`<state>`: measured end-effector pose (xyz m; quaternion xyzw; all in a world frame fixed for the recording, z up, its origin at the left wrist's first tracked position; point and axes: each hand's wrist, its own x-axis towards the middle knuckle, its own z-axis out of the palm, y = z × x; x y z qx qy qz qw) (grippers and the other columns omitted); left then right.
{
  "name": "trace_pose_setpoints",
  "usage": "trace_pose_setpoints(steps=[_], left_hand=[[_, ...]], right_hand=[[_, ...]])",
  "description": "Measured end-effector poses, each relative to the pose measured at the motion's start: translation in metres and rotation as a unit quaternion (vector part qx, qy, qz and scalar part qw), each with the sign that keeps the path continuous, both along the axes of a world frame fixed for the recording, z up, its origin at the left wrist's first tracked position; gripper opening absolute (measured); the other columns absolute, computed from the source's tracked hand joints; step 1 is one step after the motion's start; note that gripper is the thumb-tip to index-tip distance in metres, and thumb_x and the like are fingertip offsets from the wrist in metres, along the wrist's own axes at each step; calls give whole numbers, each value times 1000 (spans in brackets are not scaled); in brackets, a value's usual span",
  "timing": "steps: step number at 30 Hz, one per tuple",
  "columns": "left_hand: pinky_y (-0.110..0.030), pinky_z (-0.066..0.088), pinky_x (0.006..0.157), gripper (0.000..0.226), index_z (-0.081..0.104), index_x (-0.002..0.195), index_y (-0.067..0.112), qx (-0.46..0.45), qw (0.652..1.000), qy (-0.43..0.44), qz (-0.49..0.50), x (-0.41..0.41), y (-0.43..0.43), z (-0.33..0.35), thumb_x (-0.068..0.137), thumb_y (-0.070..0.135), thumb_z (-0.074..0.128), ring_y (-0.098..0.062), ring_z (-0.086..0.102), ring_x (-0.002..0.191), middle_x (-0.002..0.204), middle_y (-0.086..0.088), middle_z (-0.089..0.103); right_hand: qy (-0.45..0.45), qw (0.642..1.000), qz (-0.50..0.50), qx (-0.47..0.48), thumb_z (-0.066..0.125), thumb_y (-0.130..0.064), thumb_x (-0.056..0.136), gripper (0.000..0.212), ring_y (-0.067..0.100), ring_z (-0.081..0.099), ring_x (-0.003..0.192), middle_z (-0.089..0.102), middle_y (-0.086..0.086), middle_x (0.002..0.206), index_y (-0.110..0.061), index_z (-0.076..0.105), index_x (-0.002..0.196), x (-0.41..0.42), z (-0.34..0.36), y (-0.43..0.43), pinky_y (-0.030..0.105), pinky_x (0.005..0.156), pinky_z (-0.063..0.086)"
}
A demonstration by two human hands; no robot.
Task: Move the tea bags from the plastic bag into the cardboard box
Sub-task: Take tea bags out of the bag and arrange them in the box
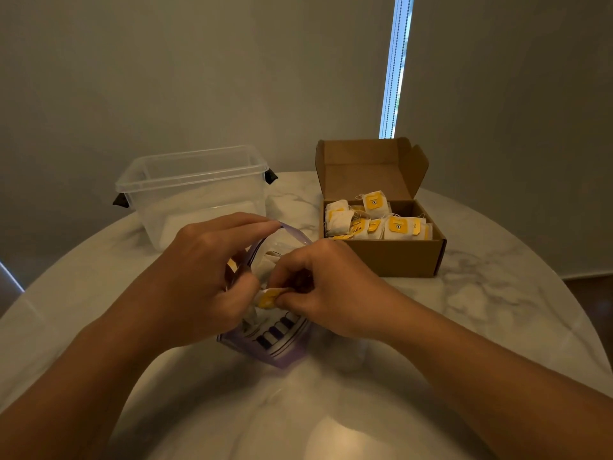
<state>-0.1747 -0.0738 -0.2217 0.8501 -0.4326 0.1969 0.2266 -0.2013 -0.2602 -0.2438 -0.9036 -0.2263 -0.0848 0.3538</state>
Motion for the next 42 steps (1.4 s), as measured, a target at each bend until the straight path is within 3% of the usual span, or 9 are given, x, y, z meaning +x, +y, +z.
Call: trace_pose_setpoints(steps=[11,15,19,22,25,31,35,39,42], left_hand=[[-2,48,60,52,62,128,20,-21,1000,1,-1,1,2,-1,81,37,46,-1,62,80,118,13,62],[-6,51,61,48,61,129,20,-24,1000,-1,-2,5,4,-4,82,31,52,-2,63,80,120,10,64],[-7,51,58,53,60,130,23,-27,1000,5,-14,7,4,-6,82,40,43,-2,64,83,119,12,65],[-10,53,57,52,59,129,23,-31,999,-5,-19,8,3,-7,82,38,44,-5,65,78,119,11,65],[-11,53,58,52,59,129,24,-29,999,-16,-21,9,4,-7,82,37,44,0,62,93,118,15,63],[-13,55,56,52,57,130,26,-34,999,-20,-25,9,3,-7,81,36,44,-1,60,97,122,22,58],[-13,54,54,52,60,129,24,-36,999,-16,-27,9,2,-7,80,36,44,-3,63,84,117,14,64],[-13,53,54,52,59,129,25,-37,999,-6,-31,9,3,-7,81,34,44,-1,62,87,117,15,64],[-13,53,55,51,60,129,26,-43,999,-7,-29,9,4,-7,81,33,44,-2,63,86,117,16,64]], right_hand=[[141,943,77,291,70,-2,80,19,28,71,95,73,14,97,1,71,99,-1,34,-53,38,82,59],[71,920,-10,386,73,-4,71,29,28,72,89,74,15,95,-1,70,100,8,40,-80,33,73,60],[-24,930,-157,331,76,-3,78,22,16,73,82,76,2,88,-14,73,97,26,33,-113,24,65,56],[-53,912,-251,319,74,-10,82,18,15,72,87,74,-1,93,-21,73,96,36,28,-137,26,68,58],[-62,911,-309,265,72,-13,85,18,14,68,92,71,-4,95,-31,70,89,40,24,-152,31,77,59],[-39,944,-261,201,73,-8,84,23,11,69,84,70,-6,95,-29,70,91,37,26,-142,24,69,59],[-42,964,-226,137,74,-5,83,22,12,70,79,70,-9,89,-25,72,93,52,26,-115,25,66,60],[-39,973,-202,104,74,-8,83,21,7,63,80,62,-16,88,-22,71,99,70,26,-88,10,56,50],[-27,980,-195,8,76,-14,82,27,8,63,85,64,-10,93,-20,70,108,79,19,-75,15,63,55]])
